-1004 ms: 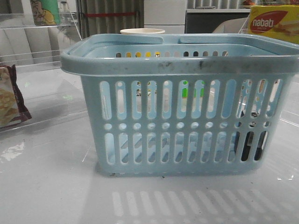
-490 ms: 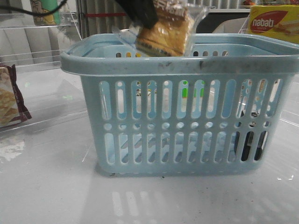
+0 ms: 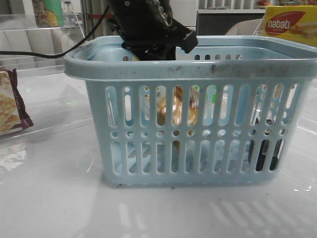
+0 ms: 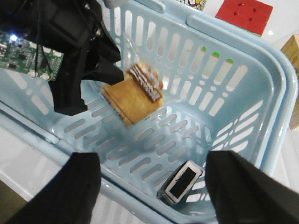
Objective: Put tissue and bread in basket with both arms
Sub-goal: 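Lower the bread into the basket and open the left gripper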
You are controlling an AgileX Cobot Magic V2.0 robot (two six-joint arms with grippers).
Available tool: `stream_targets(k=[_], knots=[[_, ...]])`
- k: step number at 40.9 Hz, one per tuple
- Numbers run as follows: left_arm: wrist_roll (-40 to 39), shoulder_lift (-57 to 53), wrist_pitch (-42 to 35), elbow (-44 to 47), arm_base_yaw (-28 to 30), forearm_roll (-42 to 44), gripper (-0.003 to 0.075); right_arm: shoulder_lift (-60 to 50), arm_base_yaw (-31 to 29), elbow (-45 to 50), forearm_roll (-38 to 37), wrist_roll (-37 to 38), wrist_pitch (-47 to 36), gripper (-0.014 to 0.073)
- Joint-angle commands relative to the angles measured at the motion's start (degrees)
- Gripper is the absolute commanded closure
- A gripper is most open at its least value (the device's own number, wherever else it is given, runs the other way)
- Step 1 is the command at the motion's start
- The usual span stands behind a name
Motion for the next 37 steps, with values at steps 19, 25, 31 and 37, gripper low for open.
stream_targets(k=[19,25,31,37], knots=[[-0.13,-22.38,0.32,-1.37,-0.49,-0.95,0.0300,-1.15,0.06,-1.64,-1.11,-0.25,-4.11,0.0023],[-0.13,-31.33,-0.01,4.38,-0.49,-1.89,0.0300,-1.15,0.06,-1.64,-1.11,-0.25,-4.11,0.0023],[-0.22,-40.49,-1.49,14.14,-0.49,-2.28,0.0300,-1.15,0.06,-1.64,-1.11,-0.25,-4.11,0.0023],[-0.22,-50.23,-3.84,25.28,-0.49,-2.41,0.0300,-1.15,0.06,-1.64,-1.11,-0.25,-4.11,0.0023]])
